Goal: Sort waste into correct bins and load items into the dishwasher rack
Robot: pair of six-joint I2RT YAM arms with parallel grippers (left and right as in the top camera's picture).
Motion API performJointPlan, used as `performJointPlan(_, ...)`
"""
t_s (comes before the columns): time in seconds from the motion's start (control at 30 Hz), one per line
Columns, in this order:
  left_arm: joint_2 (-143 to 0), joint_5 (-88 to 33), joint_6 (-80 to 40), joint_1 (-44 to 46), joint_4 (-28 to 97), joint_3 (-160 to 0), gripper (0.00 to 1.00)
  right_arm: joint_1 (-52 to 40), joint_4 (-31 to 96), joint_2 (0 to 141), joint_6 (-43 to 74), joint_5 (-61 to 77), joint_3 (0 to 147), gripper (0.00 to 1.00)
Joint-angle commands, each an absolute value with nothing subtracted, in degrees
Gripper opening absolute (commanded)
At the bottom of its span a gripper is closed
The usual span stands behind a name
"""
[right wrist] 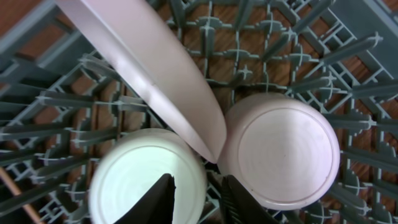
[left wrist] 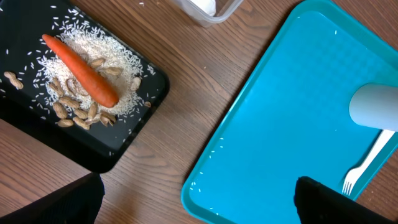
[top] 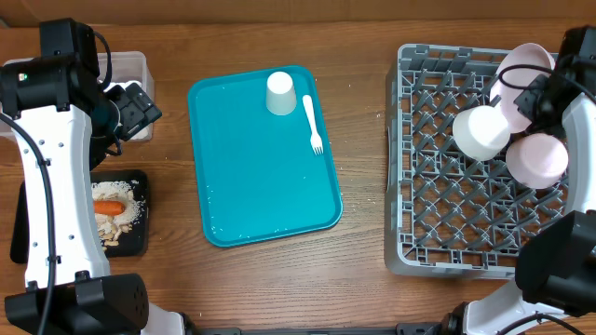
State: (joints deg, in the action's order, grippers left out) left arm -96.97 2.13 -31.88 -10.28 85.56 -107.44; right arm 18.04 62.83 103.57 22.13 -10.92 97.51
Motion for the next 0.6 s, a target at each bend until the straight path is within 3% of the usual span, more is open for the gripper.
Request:
performJointPlan(0.0,-96.8,1.9,-33.0,-10.6,85.4,-107.9,1.00,17.5,64.4,103.0,22.1,-9.3,103.2,0.31)
performJointPlan(0.27,-96.8,1.9,-33.0,-10.6,85.4,-107.9,1.00,16.7,71.1,102.8,22.1,-7.2,110.3,0.49)
performJointPlan(0.5,-96.8,1.9,-33.0,-10.6,85.4,-107.9,1.00,12.8,72.7,102.7,17.2,21.1,110.4,0.55)
performJointPlan(0.57,-96.8,1.9,-33.0,-10.6,85.4,-107.9,1.00,9.2,72.7,102.7,17.1,23.2,110.4,0.57)
